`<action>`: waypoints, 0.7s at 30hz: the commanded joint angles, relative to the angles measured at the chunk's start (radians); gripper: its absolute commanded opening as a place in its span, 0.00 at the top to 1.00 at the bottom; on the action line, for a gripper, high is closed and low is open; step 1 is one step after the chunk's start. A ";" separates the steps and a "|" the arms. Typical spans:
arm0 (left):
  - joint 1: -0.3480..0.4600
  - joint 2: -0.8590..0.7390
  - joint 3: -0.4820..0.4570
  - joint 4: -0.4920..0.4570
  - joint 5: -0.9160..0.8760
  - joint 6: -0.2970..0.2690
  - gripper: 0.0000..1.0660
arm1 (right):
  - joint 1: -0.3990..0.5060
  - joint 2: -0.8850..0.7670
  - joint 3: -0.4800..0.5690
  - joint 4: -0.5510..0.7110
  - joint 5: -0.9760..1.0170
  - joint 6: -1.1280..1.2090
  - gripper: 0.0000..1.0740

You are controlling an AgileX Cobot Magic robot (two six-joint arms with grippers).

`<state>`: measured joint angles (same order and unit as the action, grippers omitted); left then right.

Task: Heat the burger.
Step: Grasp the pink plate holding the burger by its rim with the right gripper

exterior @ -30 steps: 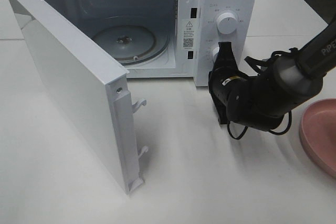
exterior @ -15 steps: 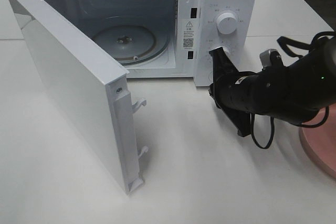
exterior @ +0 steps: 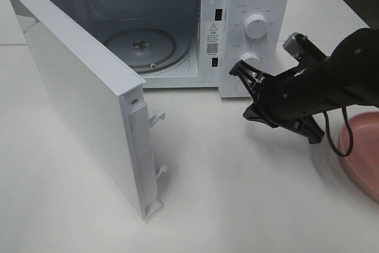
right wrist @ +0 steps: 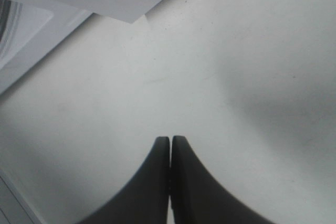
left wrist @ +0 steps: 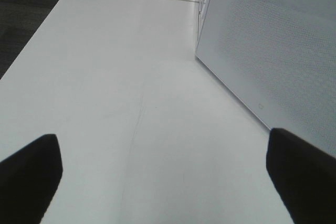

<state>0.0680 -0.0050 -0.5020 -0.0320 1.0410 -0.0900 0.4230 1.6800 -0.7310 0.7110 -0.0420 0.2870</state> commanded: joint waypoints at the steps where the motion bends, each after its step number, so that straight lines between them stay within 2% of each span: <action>1: 0.004 -0.022 0.003 -0.004 -0.009 -0.001 0.08 | -0.057 -0.049 0.000 -0.027 0.139 -0.172 0.98; 4: 0.004 -0.022 0.003 -0.004 -0.009 -0.001 0.08 | -0.071 -0.059 0.000 -0.044 0.168 -0.193 0.98; 6: 0.004 -0.022 0.003 -0.004 -0.009 -0.001 0.08 | -0.108 -0.087 0.000 -0.125 0.251 -0.220 0.98; 7: 0.004 -0.022 0.003 -0.004 -0.009 -0.001 0.08 | -0.108 -0.087 0.000 -0.125 0.251 -0.220 0.98; 8: 0.004 -0.022 0.003 -0.004 -0.009 -0.001 0.08 | -0.125 -0.105 0.000 -0.193 0.307 -0.219 0.97; 9: 0.004 -0.022 0.003 -0.004 -0.009 -0.001 0.08 | -0.125 -0.105 0.000 -0.193 0.307 -0.219 0.97; 11: 0.004 -0.022 0.003 -0.004 -0.009 -0.001 0.08 | -0.146 -0.146 0.000 -0.341 0.405 -0.219 0.96; 12: 0.004 -0.022 0.003 -0.004 -0.009 -0.001 0.08 | -0.146 -0.146 0.000 -0.341 0.405 -0.219 0.96; 17: 0.004 -0.022 0.003 -0.004 -0.009 -0.001 0.08 | -0.149 -0.220 0.000 -0.530 0.545 -0.219 0.95; 20: 0.004 -0.022 0.003 -0.004 -0.009 -0.001 0.08 | -0.149 -0.232 0.000 -0.557 0.560 -0.219 0.95; 21: 0.004 -0.022 0.003 -0.004 -0.009 -0.001 0.08 | -0.149 -0.255 0.000 -0.609 0.595 -0.218 0.94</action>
<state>0.0680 -0.0050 -0.5020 -0.0320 1.0410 -0.0900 0.2780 1.4360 -0.7310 0.1340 0.5290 0.0800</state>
